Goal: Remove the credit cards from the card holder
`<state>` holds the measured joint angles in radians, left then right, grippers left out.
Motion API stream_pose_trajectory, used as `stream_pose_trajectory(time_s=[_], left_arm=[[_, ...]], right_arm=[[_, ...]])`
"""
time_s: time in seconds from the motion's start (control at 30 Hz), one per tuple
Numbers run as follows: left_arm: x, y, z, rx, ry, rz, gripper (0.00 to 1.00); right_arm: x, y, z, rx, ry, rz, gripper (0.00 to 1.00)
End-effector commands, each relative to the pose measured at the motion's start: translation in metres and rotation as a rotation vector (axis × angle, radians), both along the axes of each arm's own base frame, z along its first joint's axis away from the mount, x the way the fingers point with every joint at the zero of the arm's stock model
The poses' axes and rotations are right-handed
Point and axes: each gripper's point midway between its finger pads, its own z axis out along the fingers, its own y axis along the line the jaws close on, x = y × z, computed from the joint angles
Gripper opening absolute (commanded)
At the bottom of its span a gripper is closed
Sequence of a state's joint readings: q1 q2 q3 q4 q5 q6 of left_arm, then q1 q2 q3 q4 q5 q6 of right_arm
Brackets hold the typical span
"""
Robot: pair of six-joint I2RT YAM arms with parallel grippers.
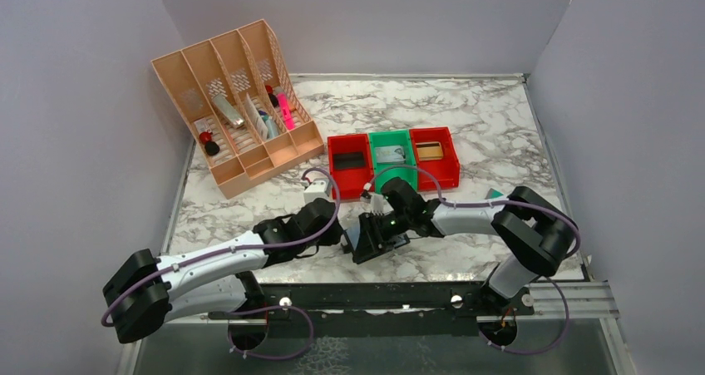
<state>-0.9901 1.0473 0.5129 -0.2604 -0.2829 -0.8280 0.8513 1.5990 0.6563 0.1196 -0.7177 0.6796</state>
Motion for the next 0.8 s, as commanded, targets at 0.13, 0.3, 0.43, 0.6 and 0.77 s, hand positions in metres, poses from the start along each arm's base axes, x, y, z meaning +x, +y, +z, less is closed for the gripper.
stream_pose_trajectory(time_s=[0.13, 0.3, 0.43, 0.6, 0.77], left_arm=[[0.004, 0.006, 0.016, -0.042, -0.047, 0.04, 0.36], [0.011, -0.017, 0.033, -0.077, -0.084, -0.037, 0.43], [0.029, -0.044, 0.058, -0.087, -0.154, -0.112, 0.49], [0.043, -0.073, 0.05, -0.069, -0.094, -0.18, 0.45], [0.032, -0.094, 0.009, -0.09, 0.039, -0.231, 0.33]], right_arm=[[0.016, -0.006, -0.022, -0.107, -0.066, -0.1, 0.46], [0.02, -0.009, -0.017, -0.106, -0.09, -0.141, 0.42], [0.02, -0.018, -0.035, -0.173, -0.062, -0.19, 0.33], [0.014, -0.024, -0.041, -0.153, -0.031, -0.237, 0.22], [0.015, -0.03, -0.04, -0.144, -0.041, -0.288, 0.16]])
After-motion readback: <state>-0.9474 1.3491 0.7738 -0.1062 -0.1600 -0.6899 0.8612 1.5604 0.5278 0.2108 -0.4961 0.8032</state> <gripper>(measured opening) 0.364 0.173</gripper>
